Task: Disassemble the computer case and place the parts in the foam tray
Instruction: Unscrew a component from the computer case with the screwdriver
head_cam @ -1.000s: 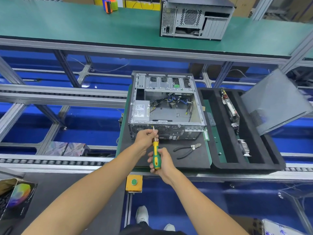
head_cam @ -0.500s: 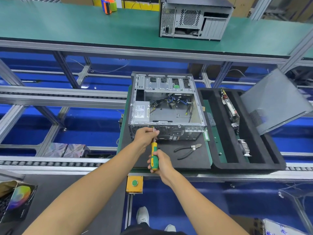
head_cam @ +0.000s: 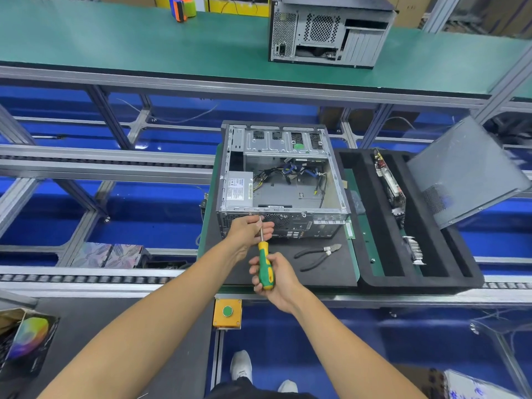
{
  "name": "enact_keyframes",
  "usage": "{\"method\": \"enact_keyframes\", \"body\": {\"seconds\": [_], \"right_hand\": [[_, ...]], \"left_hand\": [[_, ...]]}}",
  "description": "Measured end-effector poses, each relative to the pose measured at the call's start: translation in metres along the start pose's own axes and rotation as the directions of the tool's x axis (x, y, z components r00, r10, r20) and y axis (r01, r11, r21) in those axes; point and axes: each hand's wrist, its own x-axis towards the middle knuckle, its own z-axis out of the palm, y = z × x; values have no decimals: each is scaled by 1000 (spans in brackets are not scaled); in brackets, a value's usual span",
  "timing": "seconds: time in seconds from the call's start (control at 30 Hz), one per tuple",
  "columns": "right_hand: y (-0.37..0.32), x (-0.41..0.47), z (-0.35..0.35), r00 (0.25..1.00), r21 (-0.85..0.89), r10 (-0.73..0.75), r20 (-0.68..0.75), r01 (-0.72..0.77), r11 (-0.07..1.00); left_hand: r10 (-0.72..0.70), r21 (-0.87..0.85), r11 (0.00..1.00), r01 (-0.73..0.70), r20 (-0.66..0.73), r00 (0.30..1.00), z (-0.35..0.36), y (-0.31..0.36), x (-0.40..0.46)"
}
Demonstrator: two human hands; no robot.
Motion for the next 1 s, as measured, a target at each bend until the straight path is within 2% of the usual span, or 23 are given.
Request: {"method": "enact_keyframes", "body": {"seconds": [0.2,0.33,0.47,0.67,0.87,1.0], "right_hand": [[-4,5,0,991,-52,-54,-118,48,997],[-3,9,0,978,-122,-111,-177,90,988],[-3,9,0,980,-133,-110,-168,88,987],[-4,8,-2,980,-140,-92,-179,67,988],[-3,8,-4,972,-224,-121,-202,75,972],[-3,6,-8,973,-263,-132,-192,78,961]], "left_hand": [[-3,-115,993,12,75,997,-3,-3,-3],[-13,-124,992,19,46,999,4,0,-3],[-18,-135,991,15,-25,1000,8,-2,-2],[-38,-141,989,36,-15,999,6,-5,-1],[-65,-113,992,57,-68,996,9,-6,2],[-72,-73,995,68,-57,996,6,-9,5]]}}
